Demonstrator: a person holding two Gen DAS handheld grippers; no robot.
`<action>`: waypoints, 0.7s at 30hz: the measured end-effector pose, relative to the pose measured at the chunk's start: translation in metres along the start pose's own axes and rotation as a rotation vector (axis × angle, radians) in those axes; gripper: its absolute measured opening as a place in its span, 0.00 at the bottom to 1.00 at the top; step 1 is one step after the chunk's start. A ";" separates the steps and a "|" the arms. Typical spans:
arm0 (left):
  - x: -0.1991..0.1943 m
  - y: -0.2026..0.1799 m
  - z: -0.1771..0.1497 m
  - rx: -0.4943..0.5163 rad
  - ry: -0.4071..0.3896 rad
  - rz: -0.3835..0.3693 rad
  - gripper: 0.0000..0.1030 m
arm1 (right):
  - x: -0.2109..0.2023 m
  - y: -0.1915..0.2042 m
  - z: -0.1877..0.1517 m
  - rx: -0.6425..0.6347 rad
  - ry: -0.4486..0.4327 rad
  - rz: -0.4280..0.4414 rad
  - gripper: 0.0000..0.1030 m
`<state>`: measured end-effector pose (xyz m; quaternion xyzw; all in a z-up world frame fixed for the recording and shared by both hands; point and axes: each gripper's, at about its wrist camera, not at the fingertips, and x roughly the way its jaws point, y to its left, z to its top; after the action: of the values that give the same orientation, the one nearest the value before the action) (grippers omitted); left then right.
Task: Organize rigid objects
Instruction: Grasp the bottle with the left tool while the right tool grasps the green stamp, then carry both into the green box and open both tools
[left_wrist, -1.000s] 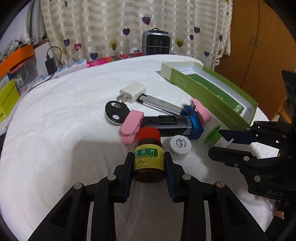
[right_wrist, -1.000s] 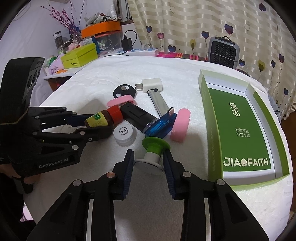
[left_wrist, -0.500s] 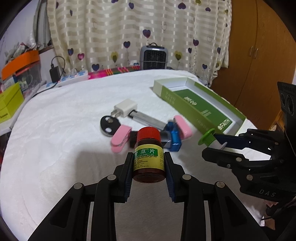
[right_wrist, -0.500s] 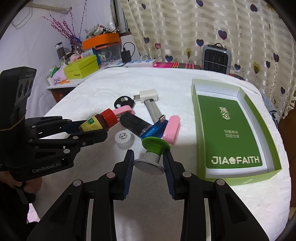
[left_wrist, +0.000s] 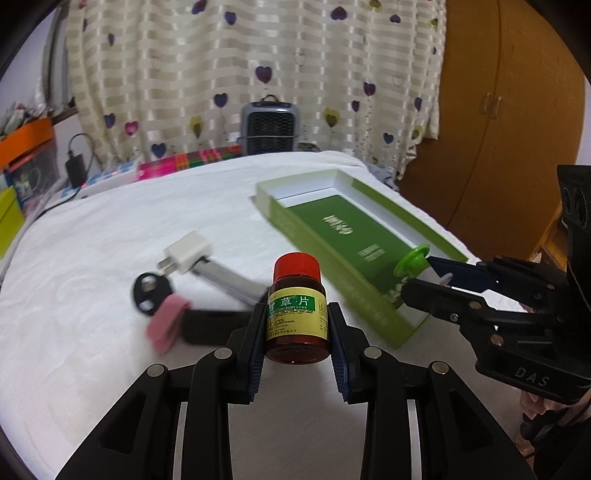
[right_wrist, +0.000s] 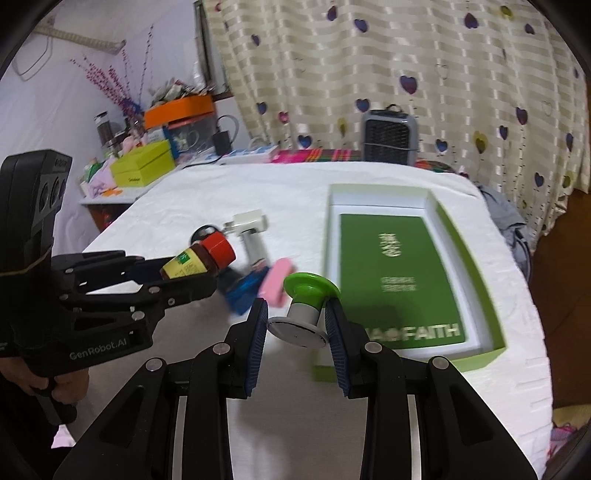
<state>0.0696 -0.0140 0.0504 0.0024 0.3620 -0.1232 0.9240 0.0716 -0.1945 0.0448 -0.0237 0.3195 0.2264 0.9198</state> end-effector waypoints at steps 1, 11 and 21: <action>0.003 -0.005 0.002 0.008 0.001 -0.008 0.29 | -0.001 -0.007 0.000 0.009 -0.005 -0.009 0.33; 0.033 -0.042 0.023 0.062 0.009 -0.086 0.29 | 0.002 -0.052 0.001 0.075 -0.005 -0.071 0.33; 0.058 -0.060 0.032 0.075 0.036 -0.149 0.30 | 0.017 -0.081 -0.001 0.107 0.040 -0.113 0.33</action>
<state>0.1186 -0.0882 0.0405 0.0122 0.3731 -0.2050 0.9048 0.1182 -0.2605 0.0256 0.0030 0.3476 0.1562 0.9245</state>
